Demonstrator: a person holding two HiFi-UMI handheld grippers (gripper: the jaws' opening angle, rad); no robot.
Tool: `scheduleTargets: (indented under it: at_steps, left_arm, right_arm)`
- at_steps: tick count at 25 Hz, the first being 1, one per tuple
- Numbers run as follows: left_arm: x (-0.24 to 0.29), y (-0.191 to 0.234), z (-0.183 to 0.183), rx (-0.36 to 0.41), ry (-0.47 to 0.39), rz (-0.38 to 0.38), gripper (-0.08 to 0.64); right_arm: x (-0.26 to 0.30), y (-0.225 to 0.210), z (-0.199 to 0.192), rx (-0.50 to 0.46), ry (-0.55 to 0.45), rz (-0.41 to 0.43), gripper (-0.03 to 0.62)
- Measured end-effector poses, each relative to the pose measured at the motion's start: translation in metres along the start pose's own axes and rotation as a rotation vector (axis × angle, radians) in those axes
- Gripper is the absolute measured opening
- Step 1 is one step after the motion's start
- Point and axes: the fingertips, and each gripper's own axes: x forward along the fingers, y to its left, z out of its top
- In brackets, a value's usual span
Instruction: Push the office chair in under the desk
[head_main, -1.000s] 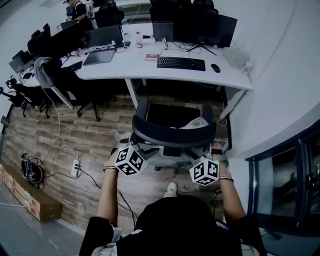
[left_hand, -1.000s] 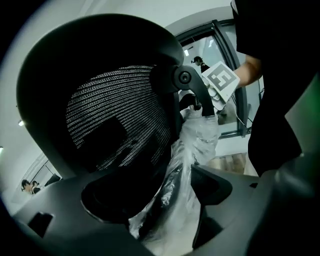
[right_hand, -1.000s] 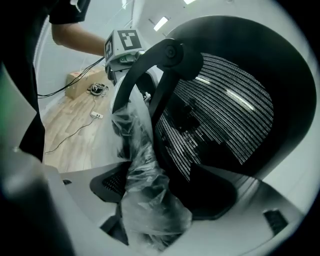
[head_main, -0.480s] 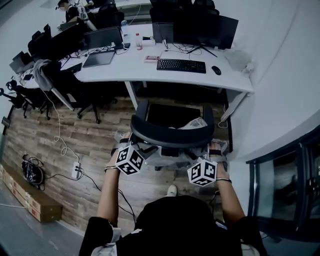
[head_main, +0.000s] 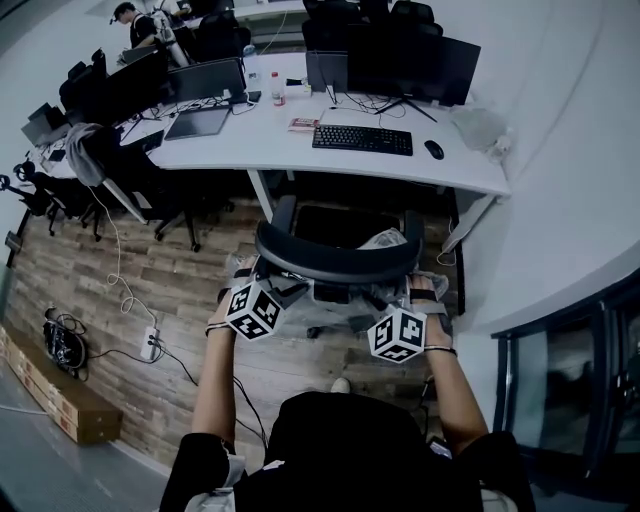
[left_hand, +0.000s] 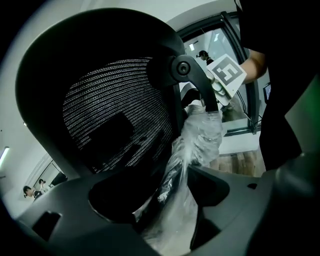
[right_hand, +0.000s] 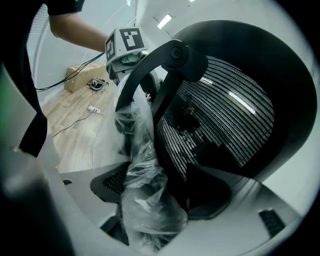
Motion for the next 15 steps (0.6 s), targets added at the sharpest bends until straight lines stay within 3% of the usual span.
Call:
scheduleTargets:
  at_steps: [15]
  left_arm:
    - [0.042, 0.048, 0.000, -0.013, -0.034, 0.008, 0.351]
  right_arm:
    - [0.051, -0.042, -0.010, 0.010, 0.005, -0.002, 0.344]
